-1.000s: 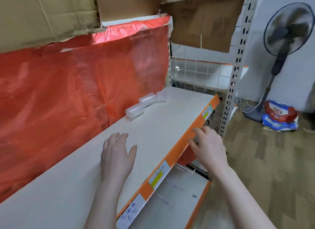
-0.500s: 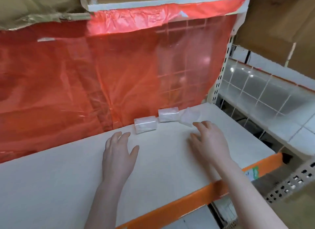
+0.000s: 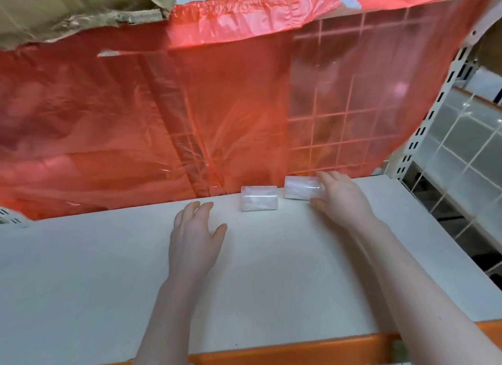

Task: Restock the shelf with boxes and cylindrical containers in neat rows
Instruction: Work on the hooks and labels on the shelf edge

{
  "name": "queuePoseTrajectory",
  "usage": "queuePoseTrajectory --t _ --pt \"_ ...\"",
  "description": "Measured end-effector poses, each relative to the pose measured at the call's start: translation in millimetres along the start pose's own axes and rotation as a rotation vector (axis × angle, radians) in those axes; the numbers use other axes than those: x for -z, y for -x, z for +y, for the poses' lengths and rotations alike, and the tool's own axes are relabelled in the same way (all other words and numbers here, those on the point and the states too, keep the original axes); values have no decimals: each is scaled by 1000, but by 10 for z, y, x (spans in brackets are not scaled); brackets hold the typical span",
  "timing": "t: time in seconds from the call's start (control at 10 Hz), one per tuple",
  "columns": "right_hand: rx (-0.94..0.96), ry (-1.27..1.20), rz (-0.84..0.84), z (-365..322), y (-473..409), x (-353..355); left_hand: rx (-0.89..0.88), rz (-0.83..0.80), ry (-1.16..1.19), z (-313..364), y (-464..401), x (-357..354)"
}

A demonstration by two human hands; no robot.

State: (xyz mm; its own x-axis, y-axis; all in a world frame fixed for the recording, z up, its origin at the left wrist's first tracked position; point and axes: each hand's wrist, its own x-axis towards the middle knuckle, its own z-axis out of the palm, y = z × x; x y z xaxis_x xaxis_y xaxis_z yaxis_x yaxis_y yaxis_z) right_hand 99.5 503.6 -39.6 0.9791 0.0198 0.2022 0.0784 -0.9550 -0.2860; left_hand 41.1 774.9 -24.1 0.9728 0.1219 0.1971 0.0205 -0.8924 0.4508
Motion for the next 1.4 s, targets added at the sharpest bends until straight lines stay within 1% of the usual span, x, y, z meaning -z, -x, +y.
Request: queuePoseTrajectory --t 0.2,0.3,0.5,0.7,0.8,0.9,1.1,1.3,1.4 --pt "-16 7 -61 33 -139 -73 -7 -3 -3 -10 -69 -48" --pt "-29 -4 -59 54 -172 -89 -8 -7 -2 -41 -108 -69" --pt "-49 -53 -41 36 -169 -72 -14 -26 11 -84 -186 -103" --pt "-82 -161 31 -15 -13 77 -100 -44 49 -57 -324 -97" --pt "-103 -193 70 -37 84 181 -159 -75 58 -9 -423 -126" --pt "-103 -200 117 -50 192 270 -206 -150 81 18 -554 -204" --pt "-124 -194 202 -82 417 372 -269 -346 175 12 -772 -347" --pt "-161 -160 243 -60 569 419 -321 -405 249 41 -903 -482" --pt "-179 -159 249 -58 628 432 -331 -399 280 40 -932 -524"
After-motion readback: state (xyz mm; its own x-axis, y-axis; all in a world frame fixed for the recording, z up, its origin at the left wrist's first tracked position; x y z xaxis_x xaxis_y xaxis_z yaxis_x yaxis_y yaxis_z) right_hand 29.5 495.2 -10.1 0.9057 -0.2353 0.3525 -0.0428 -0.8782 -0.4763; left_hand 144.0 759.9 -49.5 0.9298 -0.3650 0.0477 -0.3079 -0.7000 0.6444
